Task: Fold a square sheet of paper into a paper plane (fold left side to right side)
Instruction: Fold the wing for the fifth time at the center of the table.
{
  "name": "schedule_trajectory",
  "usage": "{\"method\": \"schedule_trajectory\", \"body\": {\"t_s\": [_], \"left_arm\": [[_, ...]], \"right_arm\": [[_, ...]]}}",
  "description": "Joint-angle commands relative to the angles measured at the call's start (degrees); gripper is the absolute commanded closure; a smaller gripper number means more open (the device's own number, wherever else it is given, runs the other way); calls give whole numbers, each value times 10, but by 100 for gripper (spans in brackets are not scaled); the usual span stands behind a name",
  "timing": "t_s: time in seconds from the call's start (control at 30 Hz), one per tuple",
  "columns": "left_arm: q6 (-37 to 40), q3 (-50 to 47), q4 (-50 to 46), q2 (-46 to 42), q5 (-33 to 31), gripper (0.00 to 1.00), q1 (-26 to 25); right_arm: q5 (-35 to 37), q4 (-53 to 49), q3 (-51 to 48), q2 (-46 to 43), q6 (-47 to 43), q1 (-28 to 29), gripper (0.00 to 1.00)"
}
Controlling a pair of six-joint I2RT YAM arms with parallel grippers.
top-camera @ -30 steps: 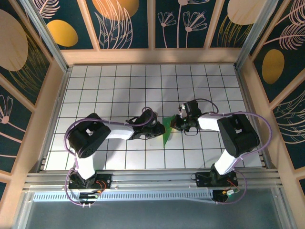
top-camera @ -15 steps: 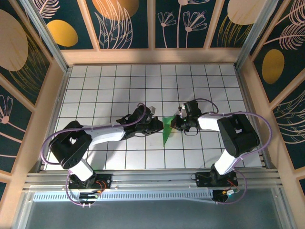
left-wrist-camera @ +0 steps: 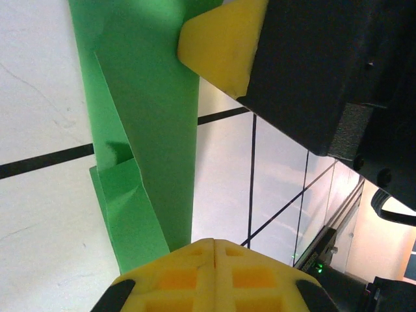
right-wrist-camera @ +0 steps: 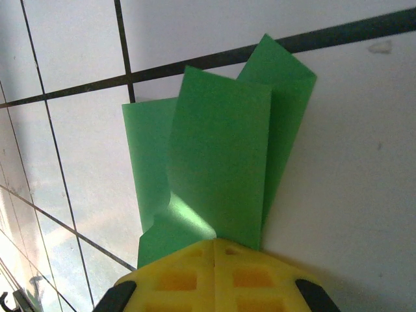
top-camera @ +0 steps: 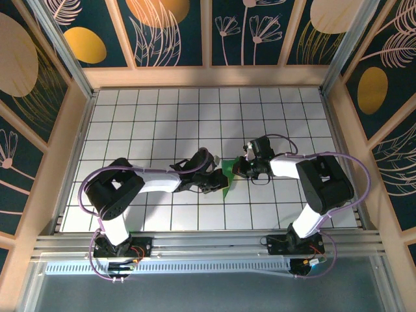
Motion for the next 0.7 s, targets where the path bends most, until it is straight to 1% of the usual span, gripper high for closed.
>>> {"method": "schedule_trajectory", "body": {"t_s": [0.0, 0.4, 0.67], "left_arm": [[-23, 14, 17, 10, 19, 99, -6], [-23, 14, -3, 26, 20, 100, -12], [-33, 4, 5, 35, 18, 100, -14]], "right_arm": [[37, -62, -7, 24, -15, 7, 100], [42, -70, -3, 28, -18, 9, 100], [44, -72, 0, 29, -18, 10, 100]]}}
